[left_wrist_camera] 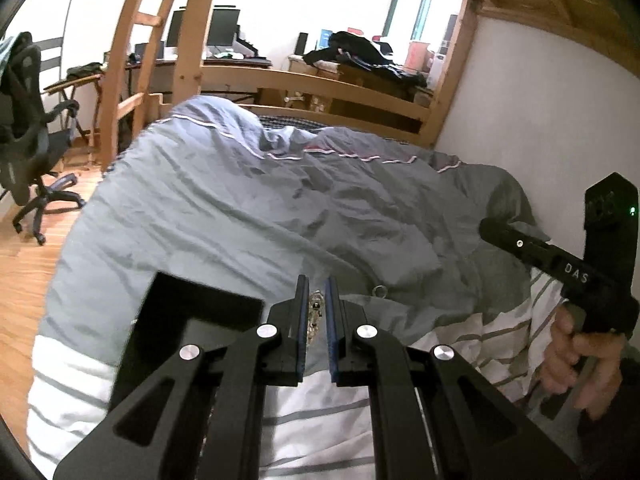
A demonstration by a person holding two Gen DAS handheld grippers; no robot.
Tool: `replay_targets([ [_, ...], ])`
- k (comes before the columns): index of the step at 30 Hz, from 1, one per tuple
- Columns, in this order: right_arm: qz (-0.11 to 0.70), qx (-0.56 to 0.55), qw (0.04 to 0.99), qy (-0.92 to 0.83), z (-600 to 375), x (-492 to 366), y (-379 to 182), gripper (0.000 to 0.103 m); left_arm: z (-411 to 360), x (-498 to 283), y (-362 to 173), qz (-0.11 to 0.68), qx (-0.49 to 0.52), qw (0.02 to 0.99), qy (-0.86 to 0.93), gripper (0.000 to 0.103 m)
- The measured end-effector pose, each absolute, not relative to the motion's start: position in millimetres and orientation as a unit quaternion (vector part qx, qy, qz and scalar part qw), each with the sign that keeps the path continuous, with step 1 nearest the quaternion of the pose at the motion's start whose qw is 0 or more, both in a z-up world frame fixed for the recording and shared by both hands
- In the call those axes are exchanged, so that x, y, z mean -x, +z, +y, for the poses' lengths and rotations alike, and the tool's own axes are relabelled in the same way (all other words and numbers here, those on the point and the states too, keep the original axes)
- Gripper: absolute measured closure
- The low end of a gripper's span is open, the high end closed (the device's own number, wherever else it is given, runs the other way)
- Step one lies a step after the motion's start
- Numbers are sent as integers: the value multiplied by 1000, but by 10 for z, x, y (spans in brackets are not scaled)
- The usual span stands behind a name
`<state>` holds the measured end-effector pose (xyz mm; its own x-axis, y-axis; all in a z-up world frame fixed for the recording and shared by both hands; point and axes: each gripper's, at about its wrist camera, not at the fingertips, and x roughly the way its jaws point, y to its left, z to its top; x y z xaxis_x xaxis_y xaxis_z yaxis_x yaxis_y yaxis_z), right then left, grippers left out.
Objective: Organize jewelry
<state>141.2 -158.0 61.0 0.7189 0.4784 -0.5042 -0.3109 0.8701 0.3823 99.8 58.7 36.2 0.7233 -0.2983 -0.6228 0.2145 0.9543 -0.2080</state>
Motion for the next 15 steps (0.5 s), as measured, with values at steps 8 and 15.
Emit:
replay_targets([
  [8, 418, -89, 886, 178, -1315, -1872, -10, 75, 496, -1023, 76, 389, 56, 905, -162, 95],
  [15, 479, -85, 863, 134, -1353, -2267, -714, 75, 493, -1114, 49, 397, 38, 906, -143, 95],
])
